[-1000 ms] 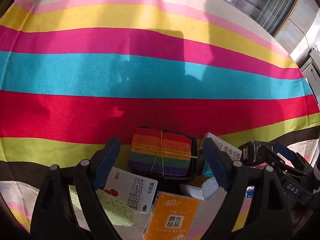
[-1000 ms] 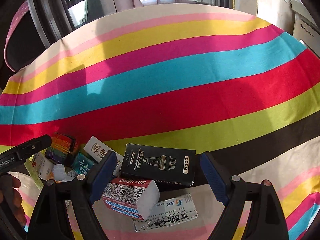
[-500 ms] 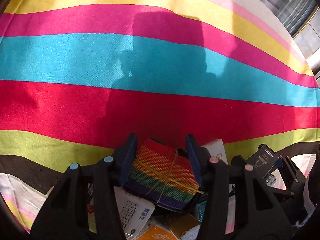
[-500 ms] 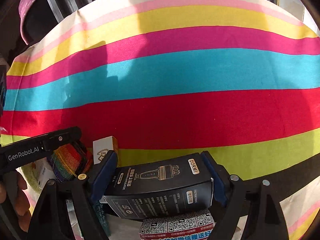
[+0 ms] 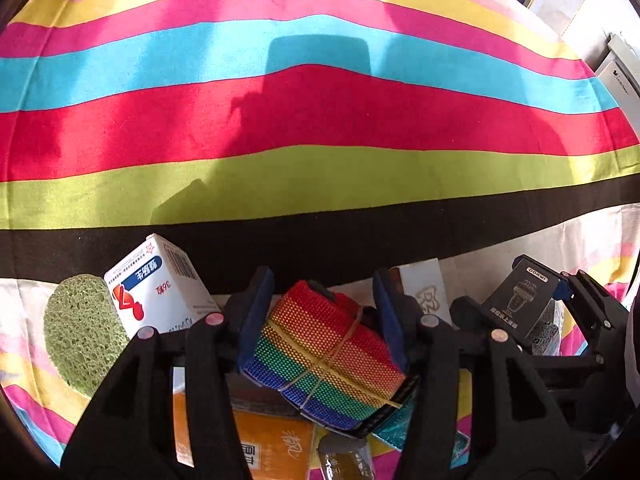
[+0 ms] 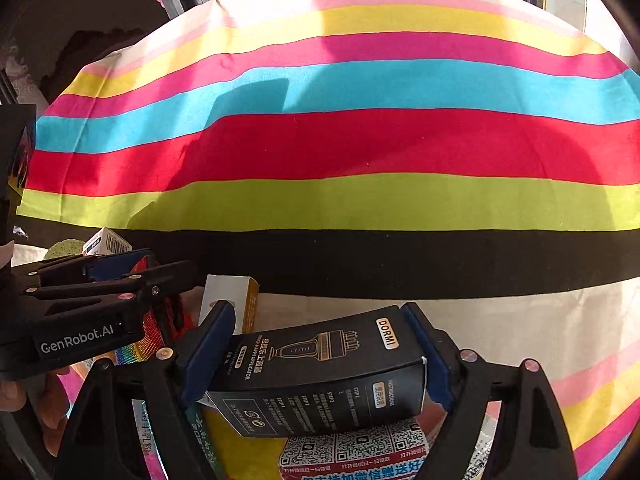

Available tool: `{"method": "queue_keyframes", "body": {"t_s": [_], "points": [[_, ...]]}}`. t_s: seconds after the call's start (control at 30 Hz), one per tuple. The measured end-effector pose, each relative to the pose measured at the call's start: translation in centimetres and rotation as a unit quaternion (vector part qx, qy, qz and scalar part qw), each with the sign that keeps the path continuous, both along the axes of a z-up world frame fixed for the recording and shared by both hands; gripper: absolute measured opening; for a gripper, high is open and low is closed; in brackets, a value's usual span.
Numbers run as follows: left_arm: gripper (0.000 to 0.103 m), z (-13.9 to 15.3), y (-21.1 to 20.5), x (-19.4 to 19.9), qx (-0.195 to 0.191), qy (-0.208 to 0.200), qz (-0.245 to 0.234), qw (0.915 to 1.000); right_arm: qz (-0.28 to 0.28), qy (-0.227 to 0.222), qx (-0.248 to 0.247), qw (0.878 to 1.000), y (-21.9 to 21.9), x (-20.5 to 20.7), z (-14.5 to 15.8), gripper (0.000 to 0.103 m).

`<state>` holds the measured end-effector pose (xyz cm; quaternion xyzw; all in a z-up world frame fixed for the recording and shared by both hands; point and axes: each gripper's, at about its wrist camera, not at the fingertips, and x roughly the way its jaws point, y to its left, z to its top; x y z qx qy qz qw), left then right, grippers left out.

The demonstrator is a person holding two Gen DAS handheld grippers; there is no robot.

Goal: Organize objects
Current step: 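Grasp black DORMI box with right tool while left tool grasps green round sponge, then carry DORMI box with right tool while left tool carries sponge to bin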

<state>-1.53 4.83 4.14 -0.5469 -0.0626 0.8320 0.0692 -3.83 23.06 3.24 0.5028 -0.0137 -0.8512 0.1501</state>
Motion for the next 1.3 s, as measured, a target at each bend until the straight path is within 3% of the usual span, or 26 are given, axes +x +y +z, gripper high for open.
{"method": "queue_keyframes", "body": {"t_s": [0.1, 0.17, 0.23, 0.33, 0.4, 0.6, 1.0, 1.07, 1.13, 1.3], "points": [[0.063, 0.4, -1.8, 2.7, 0.033, 0.014, 0.008, 0.9993, -0.004, 0.002, -0.001, 1.0, 0.1, 2.1, 0.5, 0.085], [0.065, 1.6, -4.3, 4.2, 0.054, 0.051, 0.03, 0.9967, -0.008, 0.004, -0.005, 1.0, 1.2, 3.2, 0.3, 0.085], [0.078, 3.0, -7.0, 4.9, 0.068, 0.085, 0.063, 0.992, -0.015, 0.009, -0.008, 1.0, 1.3, 3.3, 0.3, 0.085], [0.088, 3.8, -10.6, 6.0, 0.035, 0.122, 0.11, 0.9858, -0.022, 0.017, -0.01, 1.0, 1.7, 3.7, 0.7, 0.085], [0.091, 3.0, -12.5, 6.4, 0.012, 0.122, 0.113, 0.9861, -0.029, 0.024, -0.004, 0.999, 2.4, 4.1, 1.0, 0.085], [0.092, 0.4, -12.1, 6.3, -0.032, 0.118, 0.056, 0.9909, -0.042, 0.041, -0.004, 0.998, 3.9, 5.3, 1.6, 0.085], [0.095, -2.5, -11.1, 3.9, -0.073, 0.103, -0.012, 0.9919, -0.105, 0.072, -0.004, 0.992, 9.6, 6.9, 4.6, 0.085], [0.093, -2.4, -10.9, 3.8, -0.076, 0.111, -0.022, 0.9907, -0.11, 0.075, 0.002, 0.991, 10.3, 7.4, 4.6, 0.085], [0.083, -2.1, -11.0, 3.9, -0.075, 0.116, -0.02, 0.9902, -0.107, 0.078, 0.009, 0.991, 10.4, 8.0, 4.3, 0.085], [0.083, -2.0, -11.2, 4.8, -0.07, 0.117, -0.014, 0.9906, -0.124, 0.071, 0.003, 0.99, 12.1, 9.8, 4.2, 0.085]]}}
